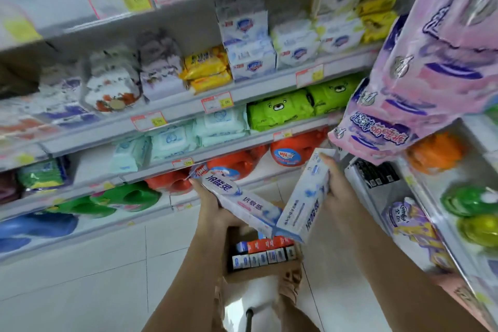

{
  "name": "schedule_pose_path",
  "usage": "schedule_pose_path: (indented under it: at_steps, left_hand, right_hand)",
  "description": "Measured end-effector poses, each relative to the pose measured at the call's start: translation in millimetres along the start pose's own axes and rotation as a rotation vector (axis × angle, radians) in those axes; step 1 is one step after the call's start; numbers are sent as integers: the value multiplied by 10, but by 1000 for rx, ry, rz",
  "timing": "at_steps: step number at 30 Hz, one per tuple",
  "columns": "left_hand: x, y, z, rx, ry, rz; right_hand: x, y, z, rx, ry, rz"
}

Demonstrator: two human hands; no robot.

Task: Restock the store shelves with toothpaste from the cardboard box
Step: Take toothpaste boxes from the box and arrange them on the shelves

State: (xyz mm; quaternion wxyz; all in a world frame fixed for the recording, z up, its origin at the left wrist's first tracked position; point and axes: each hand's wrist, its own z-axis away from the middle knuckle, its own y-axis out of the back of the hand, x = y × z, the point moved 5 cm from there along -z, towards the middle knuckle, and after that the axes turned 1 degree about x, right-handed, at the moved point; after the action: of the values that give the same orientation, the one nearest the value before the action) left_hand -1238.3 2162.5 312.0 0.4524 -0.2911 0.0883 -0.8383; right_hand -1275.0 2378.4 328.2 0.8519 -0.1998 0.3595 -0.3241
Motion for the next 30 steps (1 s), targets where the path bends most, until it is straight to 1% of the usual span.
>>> schedule_pose_path:
  at_steps: [2,5,7,9,11,15,18,21,23,25,28,29,30]
  left_hand:
    - [75,-70,118,-65,-38,86]
    - [215,-114,254,-55,-139,262]
    - [300,-179,378,-104,-173,366]
    - [371,-222,488,-114,-193,456]
    - [427,-239,541,-75,-215,455]
    - [550,-289,668,18,-245,336]
    - [611,-350,764,-3,-256,370]
    - [637,-387,813,-107,-262,488]
    - [658,-403,818,-145,-243,572]
    - [704,-415,820,-138,-238,605]
    - [768,-455,845,-100,-193,517]
    - [788,-450,848,-87,-180,514]
    - [809,-451,825,-88,-163,520]
  right_hand:
    - [-175,-118,54,2,56,2]
    - [-387,-281,153,-3,71,-63]
    - [-520,-441,244,-14,94,-101]
    - [-623,-557,283,9,109,-102]
    - [-676,-644,316,42,83,-96]
    - [-692,-838,384,62,-33,-46]
    - [-720,-970,439,-9,-16,-118]
    - [-766,-1129,546,-180,29,-144]
    - [-815,-1178,554,-224,89,-139]
    - [-818,-1217,547,-154,55,-144]
    - [-708,-1238,521,36,-105,-35]
    - [-680,-1248,507,66,-118,16]
    - [-653,-1276,496,59,-128,50]
